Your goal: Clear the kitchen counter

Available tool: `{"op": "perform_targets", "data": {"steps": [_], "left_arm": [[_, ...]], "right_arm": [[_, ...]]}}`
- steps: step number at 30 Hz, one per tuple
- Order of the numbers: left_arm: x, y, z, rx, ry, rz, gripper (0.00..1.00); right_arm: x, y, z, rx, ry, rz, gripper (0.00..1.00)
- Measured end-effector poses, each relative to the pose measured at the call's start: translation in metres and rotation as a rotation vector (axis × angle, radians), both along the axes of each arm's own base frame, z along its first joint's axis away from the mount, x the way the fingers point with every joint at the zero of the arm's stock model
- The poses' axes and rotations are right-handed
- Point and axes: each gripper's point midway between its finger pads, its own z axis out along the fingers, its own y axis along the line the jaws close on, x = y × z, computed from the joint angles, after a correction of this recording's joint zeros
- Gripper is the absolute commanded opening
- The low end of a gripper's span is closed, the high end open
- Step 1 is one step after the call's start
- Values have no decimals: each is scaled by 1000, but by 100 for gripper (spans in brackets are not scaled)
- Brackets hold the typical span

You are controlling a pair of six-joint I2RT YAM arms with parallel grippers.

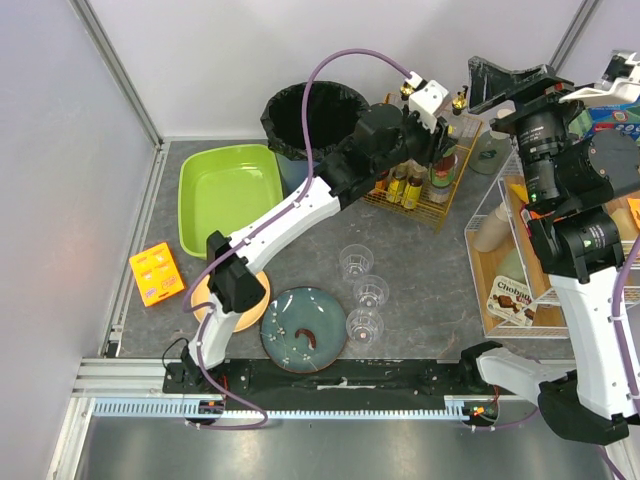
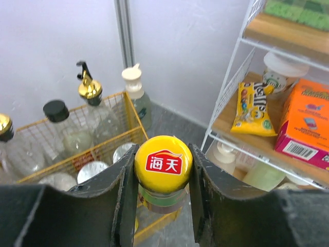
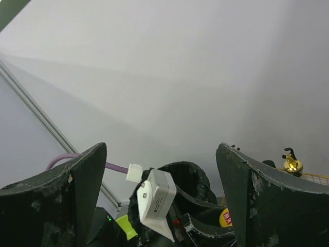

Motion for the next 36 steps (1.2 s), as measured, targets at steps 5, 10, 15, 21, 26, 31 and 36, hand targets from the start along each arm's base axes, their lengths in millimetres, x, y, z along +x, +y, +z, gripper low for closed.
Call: {"op": "perform_targets", "data": {"steps": [5, 10, 15, 21, 26, 31, 36], "left_arm": [[13, -11, 5, -54, -43, -56, 2], [24, -20, -23, -27, -21, -60, 2], [31, -24, -43, 3, -18, -52, 2], [35, -26, -54, 10, -15, -49, 2], [41, -29, -68, 16, -16, -45, 2], [45, -33, -93, 49, 10, -57, 2], [50, -38, -119, 83, 30, -62, 2]], "right_arm": [[-4, 8, 14, 45, -54, 57, 92], [-1, 16, 9, 54, -46, 95, 92], [-3, 20, 11, 46, -55, 120, 92], [-5, 24, 11, 39, -63, 140, 92], [-8, 23, 7, 38, -58, 141, 92], [-11, 22, 1, 39, -51, 141, 92], [-11, 22, -3, 40, -42, 143, 90]]}}
